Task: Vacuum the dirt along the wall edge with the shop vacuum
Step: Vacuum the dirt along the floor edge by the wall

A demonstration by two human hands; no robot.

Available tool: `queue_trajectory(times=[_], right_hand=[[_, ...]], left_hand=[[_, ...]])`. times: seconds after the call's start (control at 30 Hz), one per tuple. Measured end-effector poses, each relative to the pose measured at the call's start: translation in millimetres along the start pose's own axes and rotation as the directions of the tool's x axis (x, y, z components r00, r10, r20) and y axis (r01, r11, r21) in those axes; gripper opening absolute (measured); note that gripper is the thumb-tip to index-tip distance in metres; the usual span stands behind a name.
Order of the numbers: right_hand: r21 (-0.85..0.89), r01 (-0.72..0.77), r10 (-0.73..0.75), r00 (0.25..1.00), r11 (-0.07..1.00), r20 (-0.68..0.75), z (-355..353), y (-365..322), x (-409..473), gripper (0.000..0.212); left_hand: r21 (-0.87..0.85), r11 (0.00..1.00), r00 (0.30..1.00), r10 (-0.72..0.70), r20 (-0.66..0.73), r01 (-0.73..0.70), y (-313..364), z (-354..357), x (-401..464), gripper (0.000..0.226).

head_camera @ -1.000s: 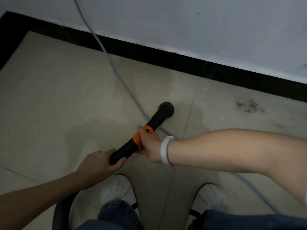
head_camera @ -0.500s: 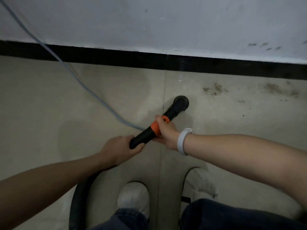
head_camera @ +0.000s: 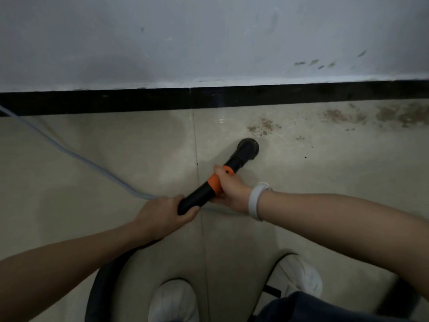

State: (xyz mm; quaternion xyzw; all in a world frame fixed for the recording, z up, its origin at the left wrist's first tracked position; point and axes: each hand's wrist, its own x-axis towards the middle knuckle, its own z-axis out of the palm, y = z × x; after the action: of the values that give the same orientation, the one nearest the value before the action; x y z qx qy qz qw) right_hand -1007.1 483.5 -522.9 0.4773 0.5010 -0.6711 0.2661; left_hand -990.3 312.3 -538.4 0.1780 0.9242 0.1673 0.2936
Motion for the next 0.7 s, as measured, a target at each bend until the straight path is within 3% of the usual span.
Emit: queue_trajectory(times=[0.1, 0.23, 0.4, 0.7], right_hand=[[-0.014, 0.049, -0.049, 0.999, 0.999, 0.018, 15.2, -31.7, 10.0, 0.022], [-0.001, 0.029, -0.028, 0.999, 1.000, 0.023, 6.4, -36.4, 19.6, 0.024], [0.048, 0.007, -0.004, 0.998, 0.999, -0.063, -46.1, -29.1, 18.3, 0.023], [0.203, 0.090, -0.030, 0.959, 0.975, -0.281, -164.1, -45.9, 13.1, 0.030]], left_hand=[[-0.032, 0.998, 0.996, -0.061, -0.066, 0.059, 1.3, -16.6, 21.1, 0.038], [0.041, 0.998, 0.998, -0.051, -0.036, 0.053, 10.2, -24.4, 28.0, 0.042], [0.067, 0.996, 0.997, 0.058, 0.056, -0.062, 47.2, -8.4, 34.1, 0.052], [0.081, 0.955, 0.947, 0.270, 0.174, -0.287, 153.0, 16.8, 95.7, 0.039]])
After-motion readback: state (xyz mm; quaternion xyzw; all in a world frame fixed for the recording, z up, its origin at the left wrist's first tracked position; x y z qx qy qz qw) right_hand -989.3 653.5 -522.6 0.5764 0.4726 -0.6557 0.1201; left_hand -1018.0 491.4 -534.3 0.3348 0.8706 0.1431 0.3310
